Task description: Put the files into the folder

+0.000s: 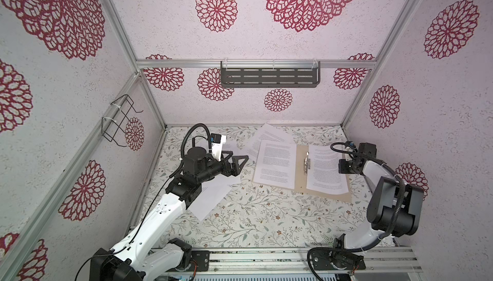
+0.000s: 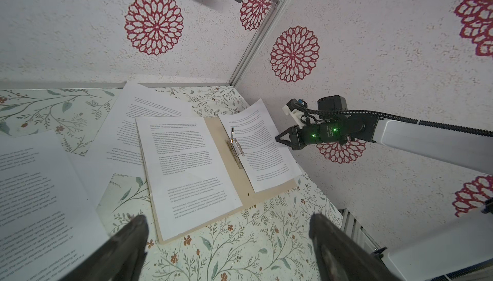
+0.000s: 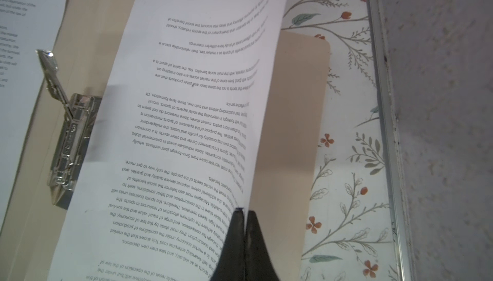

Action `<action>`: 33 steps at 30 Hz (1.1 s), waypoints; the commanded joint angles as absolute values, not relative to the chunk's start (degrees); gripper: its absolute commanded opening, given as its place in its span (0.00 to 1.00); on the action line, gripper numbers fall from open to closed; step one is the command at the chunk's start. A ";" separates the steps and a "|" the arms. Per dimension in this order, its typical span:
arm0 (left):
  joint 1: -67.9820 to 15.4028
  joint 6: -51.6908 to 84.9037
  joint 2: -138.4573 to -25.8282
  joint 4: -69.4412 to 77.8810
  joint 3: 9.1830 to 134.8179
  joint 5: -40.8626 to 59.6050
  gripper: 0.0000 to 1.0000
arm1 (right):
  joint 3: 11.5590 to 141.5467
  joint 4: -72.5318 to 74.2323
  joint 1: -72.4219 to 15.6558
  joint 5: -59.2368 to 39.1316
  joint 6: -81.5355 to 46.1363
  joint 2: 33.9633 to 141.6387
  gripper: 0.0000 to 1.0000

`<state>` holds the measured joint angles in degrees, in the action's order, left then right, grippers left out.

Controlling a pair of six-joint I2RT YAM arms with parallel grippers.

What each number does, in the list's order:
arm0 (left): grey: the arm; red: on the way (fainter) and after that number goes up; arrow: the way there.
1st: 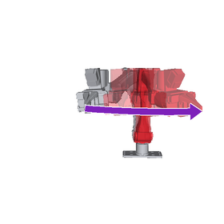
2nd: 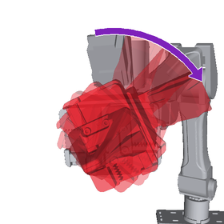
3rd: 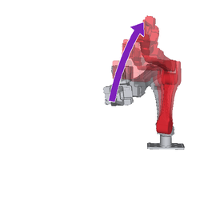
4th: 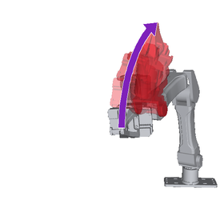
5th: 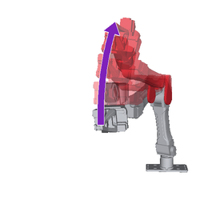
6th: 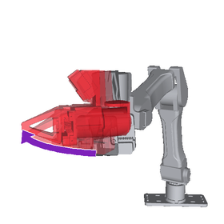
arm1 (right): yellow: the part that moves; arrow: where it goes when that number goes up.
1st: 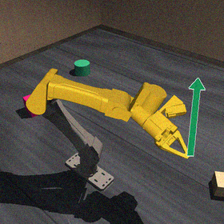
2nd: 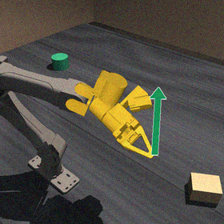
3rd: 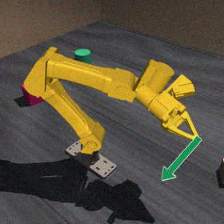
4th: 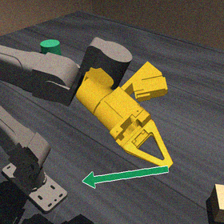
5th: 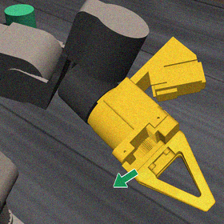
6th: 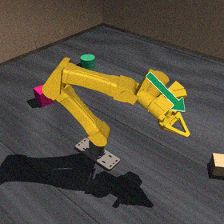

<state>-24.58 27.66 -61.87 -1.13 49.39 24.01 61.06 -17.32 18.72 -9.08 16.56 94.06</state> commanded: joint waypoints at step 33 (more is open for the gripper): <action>-24.09 28.25 -62.45 0.61 49.04 25.49 0.97 | 58.05 -13.53 18.77 -11.71 17.32 91.92 0.00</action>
<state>-24.47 28.71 -62.35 -1.06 49.39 24.95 57.91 -14.37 19.11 -10.76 16.93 93.95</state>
